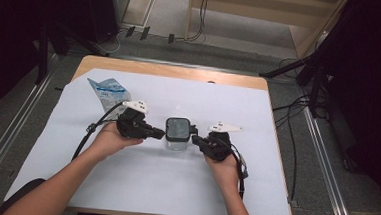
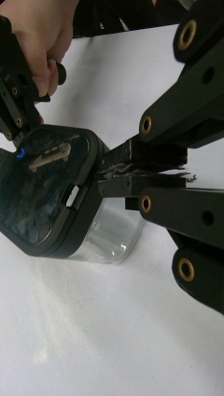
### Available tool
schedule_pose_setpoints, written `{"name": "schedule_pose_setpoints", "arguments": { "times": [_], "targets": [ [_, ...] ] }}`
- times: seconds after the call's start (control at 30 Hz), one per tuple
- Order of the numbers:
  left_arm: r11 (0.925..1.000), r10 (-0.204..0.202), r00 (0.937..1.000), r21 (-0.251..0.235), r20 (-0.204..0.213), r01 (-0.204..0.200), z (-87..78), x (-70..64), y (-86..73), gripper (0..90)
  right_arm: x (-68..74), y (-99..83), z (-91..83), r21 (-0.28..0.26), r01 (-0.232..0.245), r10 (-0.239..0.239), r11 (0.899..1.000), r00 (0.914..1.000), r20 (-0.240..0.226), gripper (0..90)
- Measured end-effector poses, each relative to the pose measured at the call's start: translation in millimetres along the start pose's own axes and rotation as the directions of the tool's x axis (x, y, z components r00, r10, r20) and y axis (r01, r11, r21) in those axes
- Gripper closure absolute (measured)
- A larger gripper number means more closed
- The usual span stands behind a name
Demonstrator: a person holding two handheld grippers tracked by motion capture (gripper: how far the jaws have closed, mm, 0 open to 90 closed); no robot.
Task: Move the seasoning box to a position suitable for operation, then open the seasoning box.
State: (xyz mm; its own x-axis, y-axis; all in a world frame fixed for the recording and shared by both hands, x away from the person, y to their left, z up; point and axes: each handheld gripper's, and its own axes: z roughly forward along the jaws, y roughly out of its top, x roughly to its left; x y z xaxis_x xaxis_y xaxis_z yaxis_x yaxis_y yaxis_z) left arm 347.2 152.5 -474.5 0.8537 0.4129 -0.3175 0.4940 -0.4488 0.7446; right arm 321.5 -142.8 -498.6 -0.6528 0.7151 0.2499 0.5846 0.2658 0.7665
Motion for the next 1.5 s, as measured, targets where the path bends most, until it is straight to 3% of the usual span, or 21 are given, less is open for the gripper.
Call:
{"name": "schedule_pose_setpoints", "arguments": {
  "times": [0.13,0.27,0.4,0.53,0.63,0.73,0.8,0.87,1.07,1.4,1.5],
  "targets": [
    [0.9998,0.018,0.9997,-0.01,-0.019,-0.018,-4.0,0.7,-0.6,78.4,-0.5,0.0,-2.5,-0.001,0.002,-0.002,1.0,0.9998,-0.02,85.6],
    [0.9972,0.07,0.9962,-0.025,-0.052,-0.071,-6.3,-2.6,-0.4,57.2,-1.1,-0.6,-9.8,-0.003,0.017,-0.017,1.0,0.9989,-0.044,77.3],
    [0.9975,0.061,0.9979,-0.034,-0.021,-0.062,-6.7,-2.3,0.1,48.2,-1.1,0.5,-14.8,0.0,0.025,-0.025,1.0,0.9963,-0.082,65.6],
    [0.9969,0.058,0.9982,-0.053,-0.014,-0.059,-7.8,-2.9,0.6,34.7,-0.6,0.8,-18.2,0.0,0.078,-0.078,0.997,0.9947,-0.066,58.7],
    [0.9958,0.066,0.9978,-0.064,0.002,-0.066,-10.9,-1.1,0.2,26.3,-3.2,2.5,-19.1,0.013,0.078,-0.077,0.997,0.9945,-0.072,54.7],
    [0.9963,0.044,0.999,-0.075,0.011,-0.043,-12.1,3.3,0.0,18.2,-7.1,4.2,-20.6,0.028,0.085,-0.083,0.996,0.9935,-0.079,53.4],
    [0.9972,0.037,0.9989,-0.066,0.028,-0.035,-11.9,5.0,-1.2,15.7,-9.5,5.4,-21.3,0.031,0.077,-0.074,0.997,0.9936,-0.086,53.2],
    [0.9978,0.039,0.9991,-0.053,0.015,-0.038,-10.9,5.5,-1.6,13.7,-10.5,7.9,-21.2,0.042,0.096,-0.092,0.995,0.9923,-0.082,52.7],
    [0.999,0.024,0.9993,-0.038,0.029,-0.022,-4.6,8.9,2.6,12.0,-9.5,12.6,-17.1,0.055,0.11,-0.105,0.992,0.9901,-0.094,52.0],
    [0.9979,0.062,0.998,-0.02,0.012,-0.061,1.8,6.2,19.5,10.7,-11.3,17.3,-13.8,0.056,0.114,-0.108,0.992,0.9893,-0.098,51.8],
    [0.998,0.056,0.9983,-0.031,0.018,-0.056,5.0,7.3,20.2,9.8,-12.9,17.1,-15.6,0.055,0.107,-0.101,0.993,0.9902,-0.096,52.0]
  ]
}}
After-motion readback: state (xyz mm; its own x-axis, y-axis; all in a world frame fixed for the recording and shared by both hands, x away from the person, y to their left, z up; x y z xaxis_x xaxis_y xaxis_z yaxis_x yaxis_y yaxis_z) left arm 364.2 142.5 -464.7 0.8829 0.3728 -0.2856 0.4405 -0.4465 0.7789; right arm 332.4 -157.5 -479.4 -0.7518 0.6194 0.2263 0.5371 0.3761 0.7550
